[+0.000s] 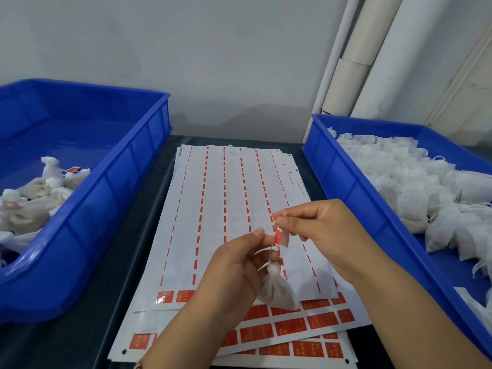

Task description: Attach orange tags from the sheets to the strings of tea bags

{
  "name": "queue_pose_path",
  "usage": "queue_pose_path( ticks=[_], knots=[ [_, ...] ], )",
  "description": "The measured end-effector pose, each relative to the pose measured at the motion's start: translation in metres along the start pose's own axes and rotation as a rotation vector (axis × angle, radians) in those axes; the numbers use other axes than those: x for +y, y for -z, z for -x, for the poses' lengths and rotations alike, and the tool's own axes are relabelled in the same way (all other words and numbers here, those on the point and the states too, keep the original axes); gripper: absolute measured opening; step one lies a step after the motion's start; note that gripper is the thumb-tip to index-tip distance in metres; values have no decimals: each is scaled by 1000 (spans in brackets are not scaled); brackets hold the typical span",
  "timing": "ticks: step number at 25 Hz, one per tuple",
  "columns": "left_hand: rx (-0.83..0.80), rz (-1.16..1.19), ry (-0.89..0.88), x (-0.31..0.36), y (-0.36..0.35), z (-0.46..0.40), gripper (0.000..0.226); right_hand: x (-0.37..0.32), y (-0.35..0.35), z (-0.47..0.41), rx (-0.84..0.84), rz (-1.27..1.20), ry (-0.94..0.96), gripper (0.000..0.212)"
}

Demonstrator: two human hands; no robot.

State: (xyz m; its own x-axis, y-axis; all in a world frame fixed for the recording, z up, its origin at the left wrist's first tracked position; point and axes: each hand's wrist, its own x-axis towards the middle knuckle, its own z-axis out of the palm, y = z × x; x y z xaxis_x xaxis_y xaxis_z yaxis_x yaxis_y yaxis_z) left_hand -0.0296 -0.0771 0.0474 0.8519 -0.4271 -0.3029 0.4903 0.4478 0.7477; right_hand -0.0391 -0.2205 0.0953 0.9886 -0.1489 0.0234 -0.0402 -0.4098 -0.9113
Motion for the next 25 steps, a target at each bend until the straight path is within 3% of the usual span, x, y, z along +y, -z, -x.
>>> queue_pose_path(
  ticks=[3,15,19,23,25],
  knots=[
    [0,-108,-3,-1,-1,-1,19,-2,2,1,-56,-10,-7,18],
    [-79,-283,20,2,1,5,17,-2,1,3,-108,76,20,17],
    [15,-682,-179,10,0,11,18,-4,-3,7,-88,59,46,17],
    [91,-850,-387,52,1,26,10,-6,2,12,11,-45,62,16],
    [173,-922,-571,82,6,37,17,-6,6,13,37,-105,19,18]
  ],
)
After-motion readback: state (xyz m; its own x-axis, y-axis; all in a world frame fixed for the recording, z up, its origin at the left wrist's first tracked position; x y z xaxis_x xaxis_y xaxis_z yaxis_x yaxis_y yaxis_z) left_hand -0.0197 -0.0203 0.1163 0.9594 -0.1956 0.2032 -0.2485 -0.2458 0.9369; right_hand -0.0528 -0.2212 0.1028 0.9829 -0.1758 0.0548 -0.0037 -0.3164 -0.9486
